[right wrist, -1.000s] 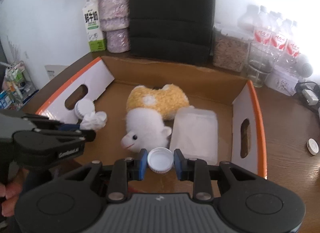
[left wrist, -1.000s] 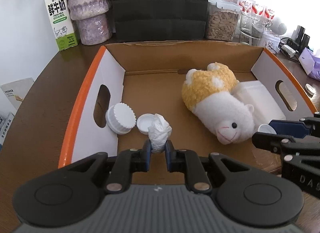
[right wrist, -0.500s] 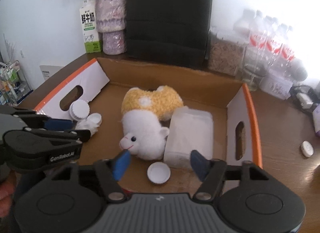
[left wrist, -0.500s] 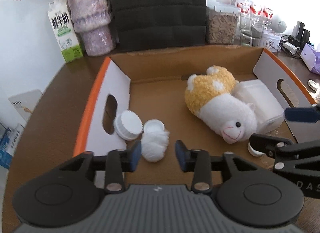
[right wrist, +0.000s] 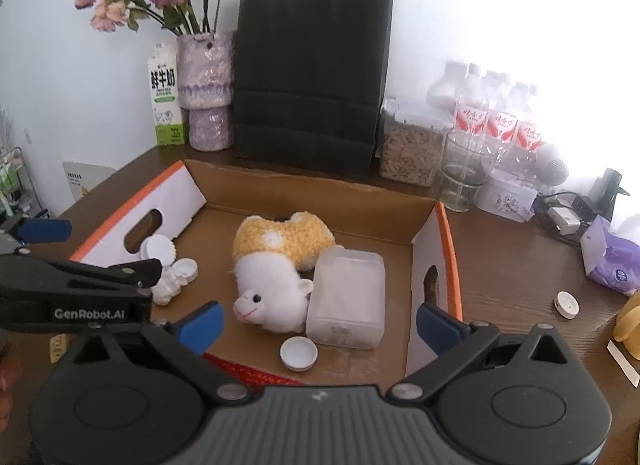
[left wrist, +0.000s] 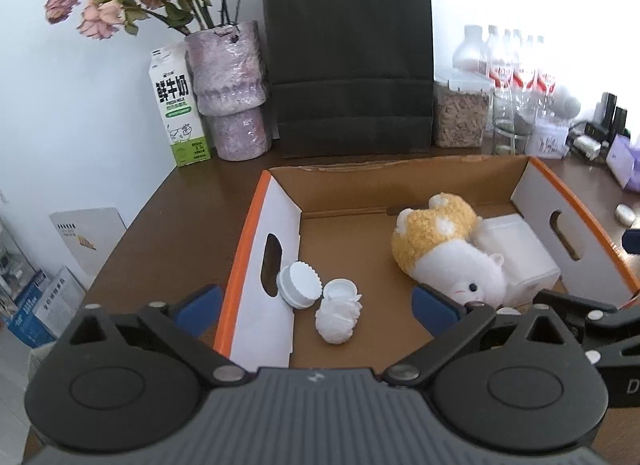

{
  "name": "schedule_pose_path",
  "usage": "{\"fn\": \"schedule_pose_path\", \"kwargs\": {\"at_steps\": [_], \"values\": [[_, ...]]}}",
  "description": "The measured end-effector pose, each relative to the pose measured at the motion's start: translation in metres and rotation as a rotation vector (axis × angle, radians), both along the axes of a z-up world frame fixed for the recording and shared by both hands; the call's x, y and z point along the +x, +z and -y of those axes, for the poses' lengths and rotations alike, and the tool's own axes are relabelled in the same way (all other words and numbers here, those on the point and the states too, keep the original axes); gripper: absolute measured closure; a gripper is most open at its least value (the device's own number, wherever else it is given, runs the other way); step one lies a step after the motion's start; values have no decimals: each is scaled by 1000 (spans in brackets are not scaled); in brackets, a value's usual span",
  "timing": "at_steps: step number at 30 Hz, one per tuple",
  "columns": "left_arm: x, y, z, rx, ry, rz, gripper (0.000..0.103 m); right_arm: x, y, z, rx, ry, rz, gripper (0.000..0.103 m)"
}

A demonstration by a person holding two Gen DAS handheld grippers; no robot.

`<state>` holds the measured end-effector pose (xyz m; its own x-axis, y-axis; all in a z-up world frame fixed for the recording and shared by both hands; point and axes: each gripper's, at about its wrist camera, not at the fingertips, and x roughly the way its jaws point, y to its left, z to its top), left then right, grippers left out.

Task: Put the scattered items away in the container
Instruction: 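Withdraw both tools from the box back over the table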

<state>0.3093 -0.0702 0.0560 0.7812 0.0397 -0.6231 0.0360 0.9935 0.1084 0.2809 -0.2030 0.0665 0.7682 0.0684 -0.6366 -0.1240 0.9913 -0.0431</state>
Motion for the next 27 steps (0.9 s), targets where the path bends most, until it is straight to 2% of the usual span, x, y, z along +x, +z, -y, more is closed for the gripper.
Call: {"fn": "schedule_pose_path", "kwargs": {"at_steps": [10,16,22,27], "values": [[-37,23,-10,-35,-5,74,0,-46,28,-3,19,20,88,0],[-71,32,-23,-71,-20,107,0,-82,34,-5,31,48,129,0],[-106,28,-41,-61,-1,122,0,-120,28,-3,39,63,152,0],[-134,12,-58,-63,-19,81,0,-149,7,-6,-29,66,157,0]]}}
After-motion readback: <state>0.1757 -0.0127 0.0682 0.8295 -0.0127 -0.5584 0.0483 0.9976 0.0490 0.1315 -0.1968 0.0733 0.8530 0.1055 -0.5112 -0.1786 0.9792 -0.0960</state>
